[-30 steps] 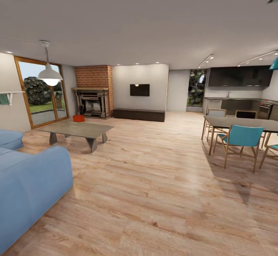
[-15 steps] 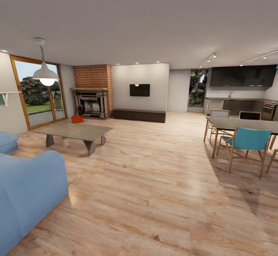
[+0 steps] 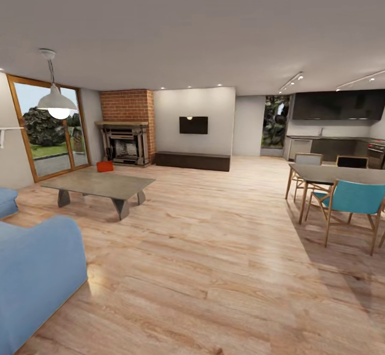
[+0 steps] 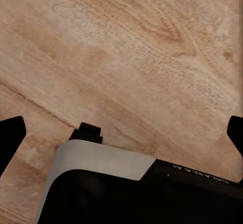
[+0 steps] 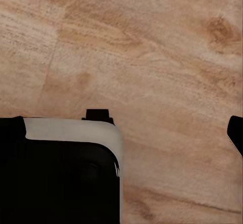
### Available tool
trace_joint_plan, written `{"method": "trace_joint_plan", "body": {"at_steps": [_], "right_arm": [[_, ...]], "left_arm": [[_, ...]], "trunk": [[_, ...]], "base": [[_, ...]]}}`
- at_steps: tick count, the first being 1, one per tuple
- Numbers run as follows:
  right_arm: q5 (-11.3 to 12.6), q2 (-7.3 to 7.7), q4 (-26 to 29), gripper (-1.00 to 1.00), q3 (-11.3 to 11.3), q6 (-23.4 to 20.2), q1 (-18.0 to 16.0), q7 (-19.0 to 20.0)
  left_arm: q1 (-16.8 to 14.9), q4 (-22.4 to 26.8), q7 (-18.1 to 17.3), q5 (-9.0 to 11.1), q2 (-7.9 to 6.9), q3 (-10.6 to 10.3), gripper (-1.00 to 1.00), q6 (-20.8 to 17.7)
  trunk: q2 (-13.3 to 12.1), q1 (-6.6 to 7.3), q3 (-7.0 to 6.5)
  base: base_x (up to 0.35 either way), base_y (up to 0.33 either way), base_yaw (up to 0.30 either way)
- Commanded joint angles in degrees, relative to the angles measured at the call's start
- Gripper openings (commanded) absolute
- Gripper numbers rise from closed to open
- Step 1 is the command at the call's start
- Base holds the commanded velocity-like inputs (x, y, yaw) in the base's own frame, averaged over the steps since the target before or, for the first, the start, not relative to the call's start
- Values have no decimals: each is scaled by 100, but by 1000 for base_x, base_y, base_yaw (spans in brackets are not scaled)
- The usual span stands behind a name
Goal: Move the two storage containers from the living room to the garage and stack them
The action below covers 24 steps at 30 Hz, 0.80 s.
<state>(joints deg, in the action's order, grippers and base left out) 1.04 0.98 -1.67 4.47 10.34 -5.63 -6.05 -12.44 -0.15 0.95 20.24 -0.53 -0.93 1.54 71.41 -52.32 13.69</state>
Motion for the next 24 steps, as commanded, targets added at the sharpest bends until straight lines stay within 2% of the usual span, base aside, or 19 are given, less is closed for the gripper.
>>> {"method": "trace_joint_plan", "body": {"at_steps": [1, 24], "right_arm": [[10, -1, -18, 100, 45, 28, -8, -19], [10, -1, -18, 100, 45, 29, -8, -19]], "left_arm": [[-4, -3, 10, 24, 1, -12, 100, 14], [-4, -2, 10, 24, 1, -12, 100, 13]], "trunk": [[4, -4, 7], [4, -4, 7]], "base": [[326, 0, 0], [326, 0, 0]]}}
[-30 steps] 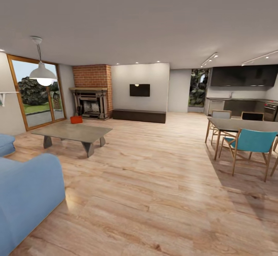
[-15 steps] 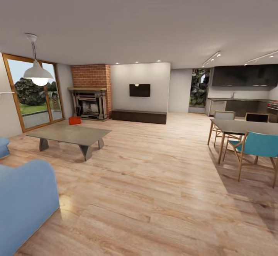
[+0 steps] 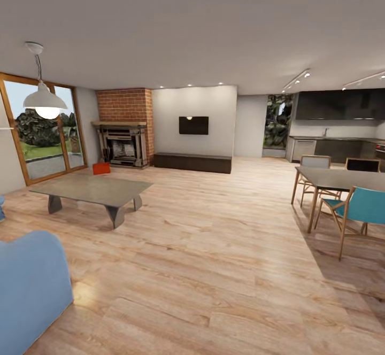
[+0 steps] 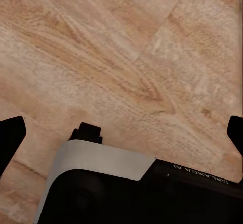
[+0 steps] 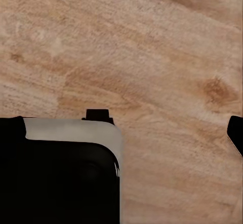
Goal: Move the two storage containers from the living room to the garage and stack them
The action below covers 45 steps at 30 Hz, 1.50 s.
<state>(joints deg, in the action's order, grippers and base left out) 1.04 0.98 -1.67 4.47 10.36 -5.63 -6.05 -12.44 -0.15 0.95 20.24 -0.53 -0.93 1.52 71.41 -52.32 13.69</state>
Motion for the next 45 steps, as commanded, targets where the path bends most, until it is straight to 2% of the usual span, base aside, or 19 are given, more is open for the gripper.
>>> {"method": "trace_joint_plan", "body": {"at_steps": [1, 34, 45], "right_arm": [[10, -1, -18, 100, 45, 28, -8, -19], [10, -1, -18, 100, 50, 24, -8, -14], [10, -1, -18, 100, 48, 28, -8, -11]], "left_arm": [[-4, -3, 10, 24, 1, -12, 100, 15], [-4, -3, 10, 24, 1, -12, 100, 15], [-4, -3, 10, 24, 1, -12, 100, 15]], "trunk": [[4, -4, 7], [4, -4, 7], [4, -4, 7]], "base": [[326, 0, 0], [326, 0, 0], [322, -78, 0]]}}
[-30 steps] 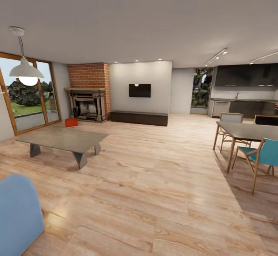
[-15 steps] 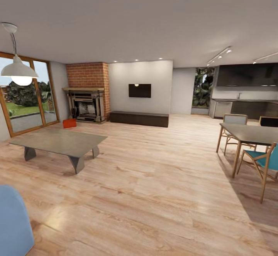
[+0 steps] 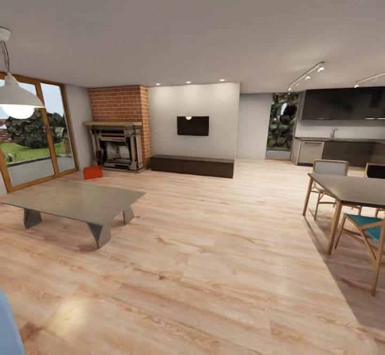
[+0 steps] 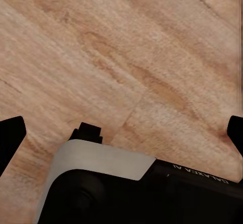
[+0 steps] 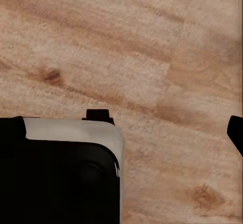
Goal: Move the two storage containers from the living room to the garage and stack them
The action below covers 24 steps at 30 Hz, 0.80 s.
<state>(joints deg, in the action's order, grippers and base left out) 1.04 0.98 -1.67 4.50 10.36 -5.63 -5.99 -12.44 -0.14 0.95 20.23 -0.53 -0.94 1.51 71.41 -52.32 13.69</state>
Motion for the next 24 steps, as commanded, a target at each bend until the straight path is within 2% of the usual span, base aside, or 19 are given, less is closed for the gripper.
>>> {"method": "trace_joint_plan", "body": {"at_steps": [1, 24], "right_arm": [[10, -1, -18, 100, 47, 28, -8, -20], [10, -1, -18, 100, 49, 28, -8, -19]], "left_arm": [[-4, -3, 10, 26, 1, -12, 100, 16], [-4, -3, 10, 27, 1, -12, 100, 16]], "trunk": [[4, -4, 7], [4, -4, 7]], "base": [[321, -94, 0], [321, -95, 0]]}}
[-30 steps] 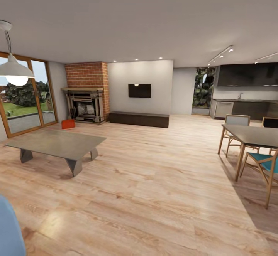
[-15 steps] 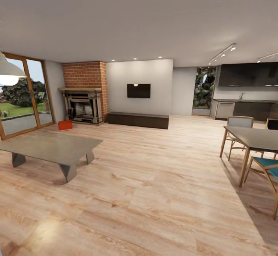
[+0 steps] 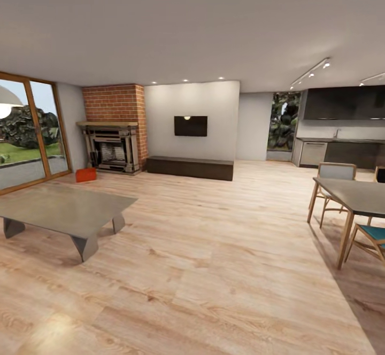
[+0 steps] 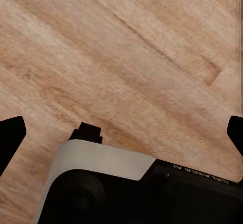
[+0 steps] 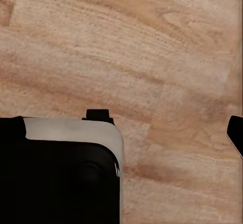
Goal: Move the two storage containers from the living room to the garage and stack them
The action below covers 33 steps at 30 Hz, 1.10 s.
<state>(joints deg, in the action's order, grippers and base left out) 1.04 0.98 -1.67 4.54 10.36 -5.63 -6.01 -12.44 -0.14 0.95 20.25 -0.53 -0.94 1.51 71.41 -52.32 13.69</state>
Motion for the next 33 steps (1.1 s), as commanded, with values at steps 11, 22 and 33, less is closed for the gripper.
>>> {"method": "trace_joint_plan", "body": {"at_steps": [11, 22, 33], "right_arm": [[10, -1, -18, 100, 47, 26, -8, -15], [10, -9, -18, 100, 47, 28, -8, -21], [10, -4, -18, 100, 47, 28, -8, -23]], "left_arm": [[-4, -3, 10, 23, 1, -12, 100, 16], [-4, 0, 10, 23, 1, -12, 100, 11], [-4, -1, 10, 29, 1, -12, 100, 12]], "trunk": [[4, -4, 7], [4, -4, 7], [4, -4, 7]], "base": [[321, -93, 0], [321, -15, 0], [321, 0, 0]]}}
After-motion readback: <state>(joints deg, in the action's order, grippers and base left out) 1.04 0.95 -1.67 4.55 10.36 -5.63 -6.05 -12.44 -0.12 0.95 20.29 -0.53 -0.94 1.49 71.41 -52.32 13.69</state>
